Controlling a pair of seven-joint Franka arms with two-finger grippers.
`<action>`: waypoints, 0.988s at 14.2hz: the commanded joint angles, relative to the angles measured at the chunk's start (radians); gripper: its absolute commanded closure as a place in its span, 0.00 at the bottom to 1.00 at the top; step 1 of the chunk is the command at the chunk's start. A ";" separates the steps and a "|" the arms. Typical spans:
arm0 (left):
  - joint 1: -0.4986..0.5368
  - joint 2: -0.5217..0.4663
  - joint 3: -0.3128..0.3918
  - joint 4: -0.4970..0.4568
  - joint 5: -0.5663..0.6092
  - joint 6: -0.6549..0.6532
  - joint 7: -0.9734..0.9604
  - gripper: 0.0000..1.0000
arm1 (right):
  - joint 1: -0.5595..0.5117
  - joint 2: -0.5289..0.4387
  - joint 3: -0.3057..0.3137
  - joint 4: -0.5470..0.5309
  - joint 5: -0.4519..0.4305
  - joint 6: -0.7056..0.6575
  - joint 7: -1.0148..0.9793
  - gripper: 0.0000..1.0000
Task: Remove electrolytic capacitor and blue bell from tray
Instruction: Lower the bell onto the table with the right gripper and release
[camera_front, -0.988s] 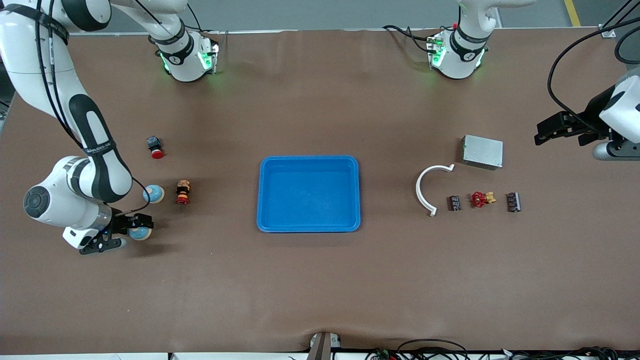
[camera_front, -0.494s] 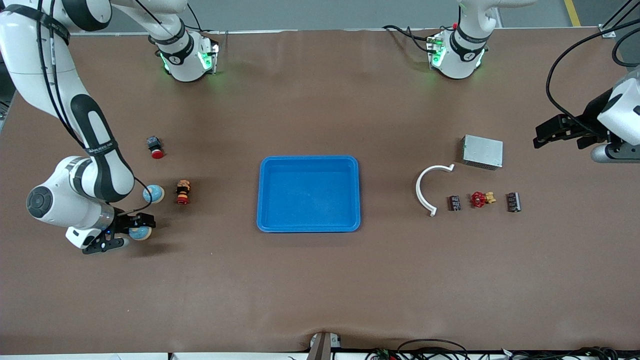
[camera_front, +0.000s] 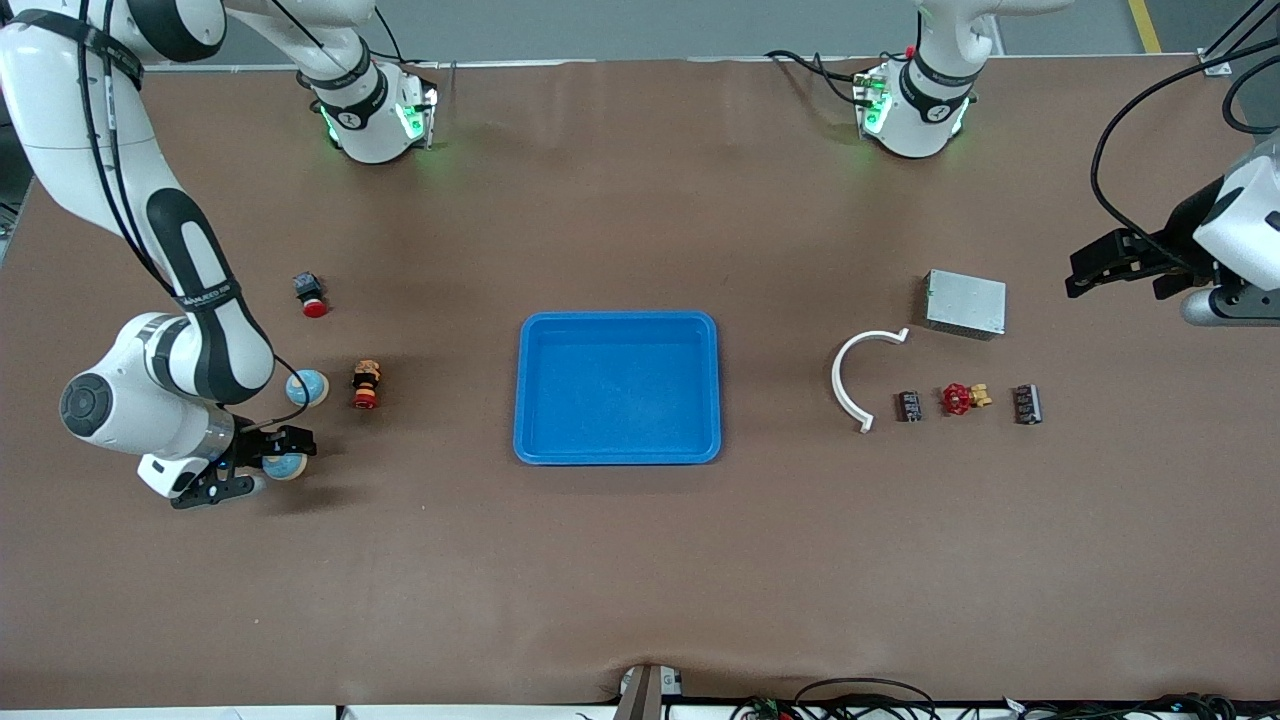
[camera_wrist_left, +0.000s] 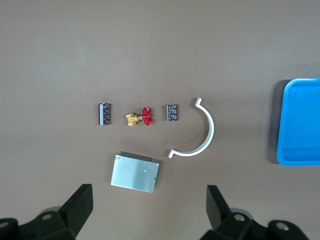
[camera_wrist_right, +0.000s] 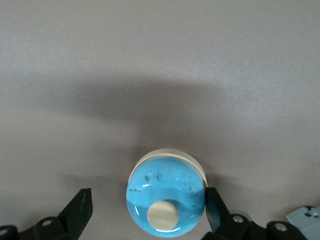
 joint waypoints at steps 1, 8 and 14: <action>0.000 -0.012 -0.002 -0.008 0.012 0.009 0.000 0.00 | 0.005 -0.009 -0.002 -0.009 0.021 0.002 0.008 0.00; 0.001 -0.011 -0.002 -0.008 0.009 0.013 0.000 0.00 | 0.001 -0.024 -0.003 0.003 0.013 -0.007 -0.004 0.00; 0.001 -0.011 -0.002 -0.008 0.006 0.013 0.000 0.00 | 0.016 -0.091 -0.003 0.025 0.007 -0.102 0.011 0.00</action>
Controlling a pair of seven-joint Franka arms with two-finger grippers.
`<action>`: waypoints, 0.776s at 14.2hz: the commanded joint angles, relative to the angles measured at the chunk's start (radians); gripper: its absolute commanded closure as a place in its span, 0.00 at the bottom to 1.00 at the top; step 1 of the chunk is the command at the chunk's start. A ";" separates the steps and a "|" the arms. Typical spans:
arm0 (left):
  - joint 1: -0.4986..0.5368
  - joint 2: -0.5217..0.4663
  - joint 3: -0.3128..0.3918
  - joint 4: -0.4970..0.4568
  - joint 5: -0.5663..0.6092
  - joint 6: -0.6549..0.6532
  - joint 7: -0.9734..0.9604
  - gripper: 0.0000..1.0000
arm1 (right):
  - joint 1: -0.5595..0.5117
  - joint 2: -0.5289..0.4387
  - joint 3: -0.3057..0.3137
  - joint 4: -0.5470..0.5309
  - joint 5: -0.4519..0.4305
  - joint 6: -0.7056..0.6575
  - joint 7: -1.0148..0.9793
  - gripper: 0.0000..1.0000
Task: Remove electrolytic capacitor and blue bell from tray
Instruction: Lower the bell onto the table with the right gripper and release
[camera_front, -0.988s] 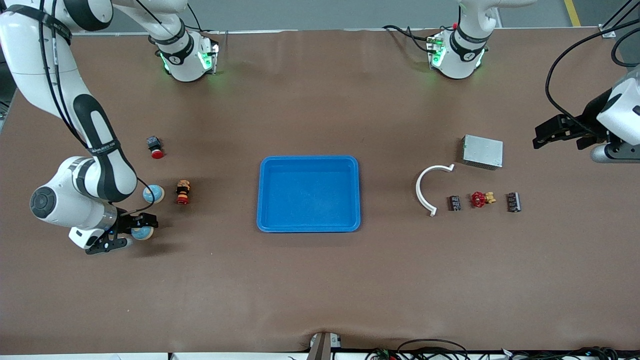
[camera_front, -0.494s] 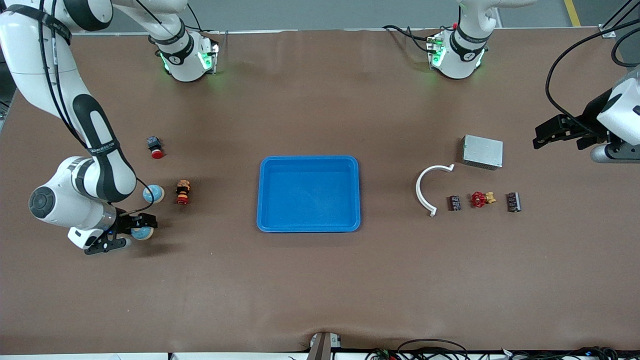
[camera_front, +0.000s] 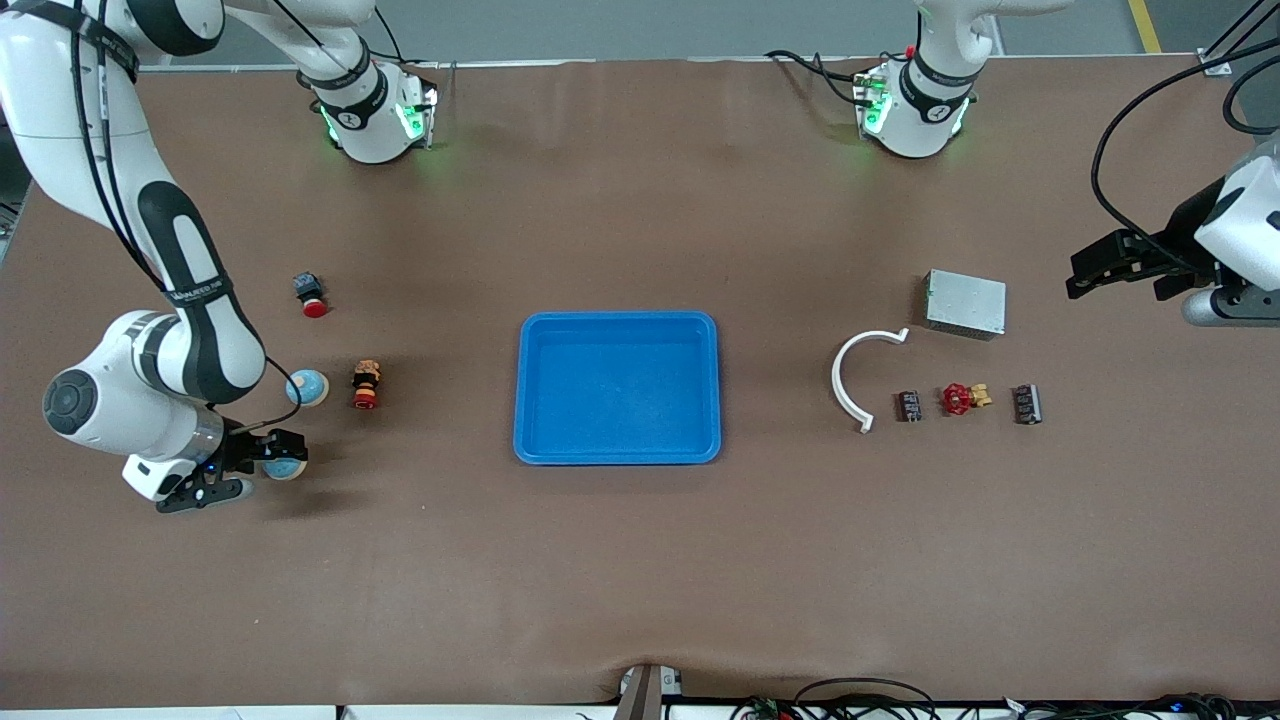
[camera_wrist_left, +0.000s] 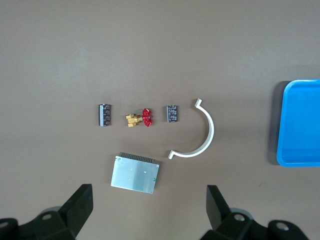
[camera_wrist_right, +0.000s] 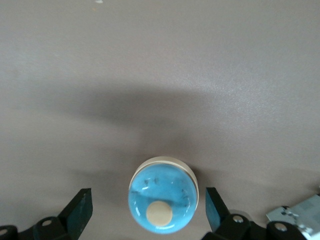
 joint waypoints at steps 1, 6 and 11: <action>0.001 -0.011 -0.002 -0.007 0.006 0.009 0.000 0.00 | 0.015 -0.071 -0.003 0.011 0.007 -0.101 0.023 0.00; 0.001 -0.012 -0.002 -0.007 0.006 0.009 0.000 0.00 | 0.017 -0.171 -0.006 0.010 0.006 -0.207 0.070 0.00; 0.001 -0.011 -0.002 -0.007 0.006 0.009 0.000 0.00 | 0.019 -0.257 -0.010 0.020 0.003 -0.293 0.103 0.00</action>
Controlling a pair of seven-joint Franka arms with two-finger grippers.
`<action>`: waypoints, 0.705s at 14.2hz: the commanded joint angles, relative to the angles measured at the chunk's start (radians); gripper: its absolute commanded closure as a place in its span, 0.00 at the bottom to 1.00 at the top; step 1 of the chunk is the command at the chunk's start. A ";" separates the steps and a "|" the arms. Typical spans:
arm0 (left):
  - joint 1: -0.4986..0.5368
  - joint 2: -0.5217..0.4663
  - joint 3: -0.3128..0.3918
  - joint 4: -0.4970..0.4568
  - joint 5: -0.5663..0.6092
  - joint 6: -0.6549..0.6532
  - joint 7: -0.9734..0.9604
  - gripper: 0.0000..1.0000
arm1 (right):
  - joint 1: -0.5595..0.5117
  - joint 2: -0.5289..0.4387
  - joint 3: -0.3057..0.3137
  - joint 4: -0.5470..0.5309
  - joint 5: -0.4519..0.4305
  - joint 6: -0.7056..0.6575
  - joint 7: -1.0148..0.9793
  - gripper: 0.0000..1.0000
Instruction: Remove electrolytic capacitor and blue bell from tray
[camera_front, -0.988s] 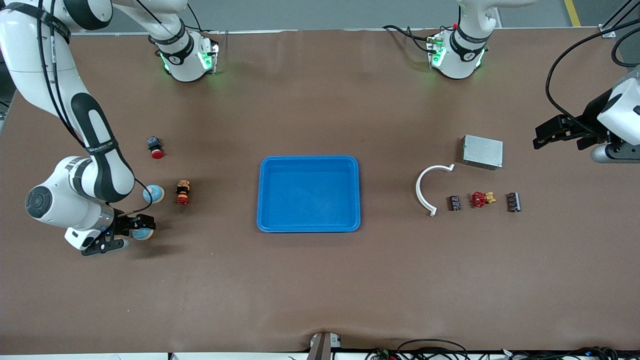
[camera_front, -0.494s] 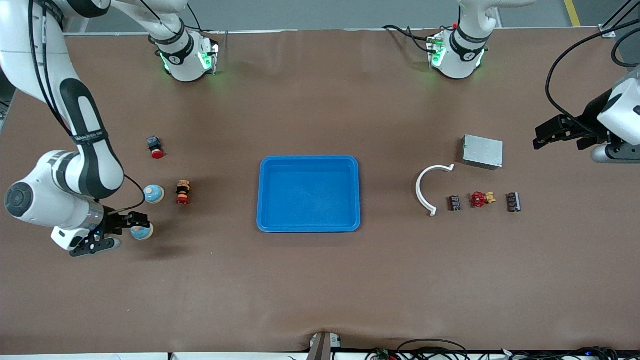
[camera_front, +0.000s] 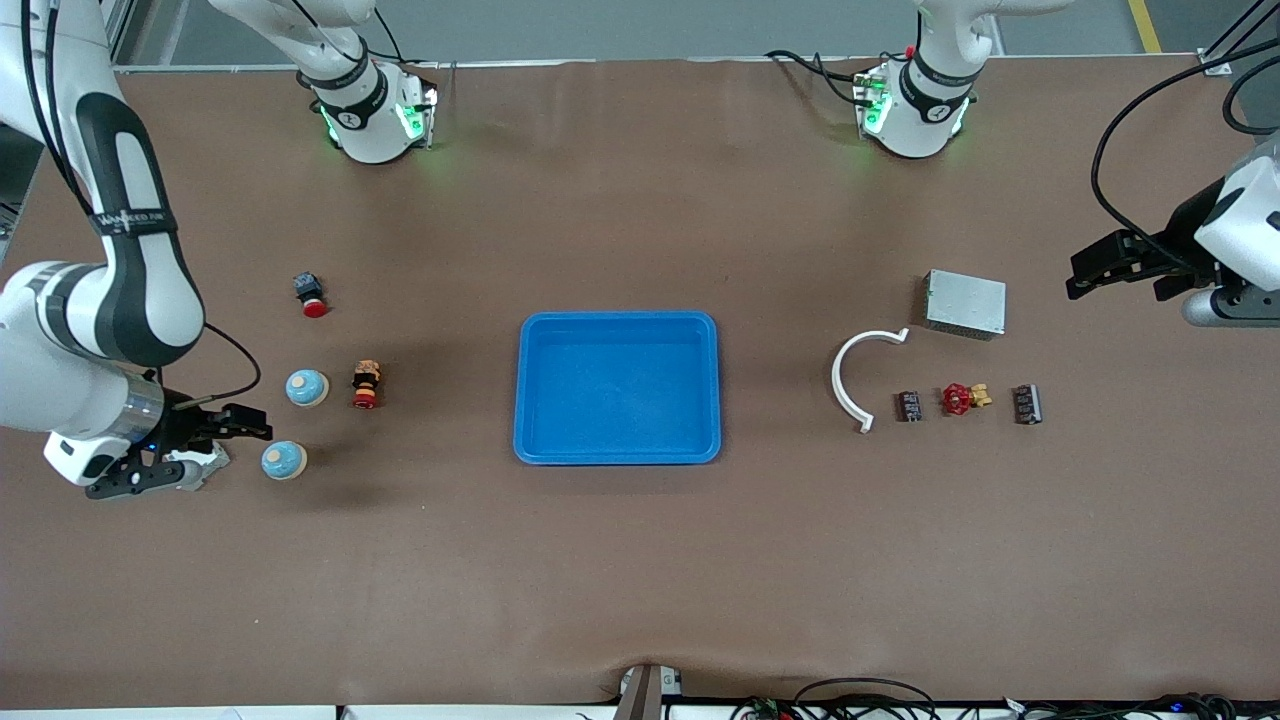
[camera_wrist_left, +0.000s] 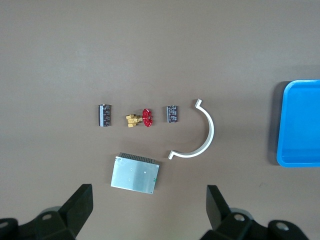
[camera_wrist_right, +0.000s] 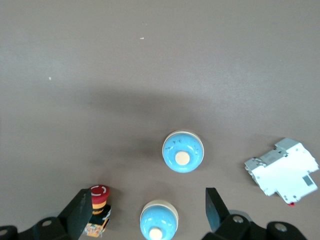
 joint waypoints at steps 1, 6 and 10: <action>0.001 -0.011 -0.002 -0.007 0.006 0.007 0.000 0.00 | 0.003 -0.072 -0.005 0.008 -0.002 -0.104 0.095 0.00; 0.001 -0.011 -0.002 -0.007 0.006 0.007 0.000 0.00 | 0.002 -0.147 -0.005 0.173 -0.063 -0.362 0.166 0.00; 0.001 -0.011 -0.002 -0.007 0.006 0.007 -0.002 0.00 | -0.004 -0.213 -0.006 0.269 -0.063 -0.514 0.197 0.00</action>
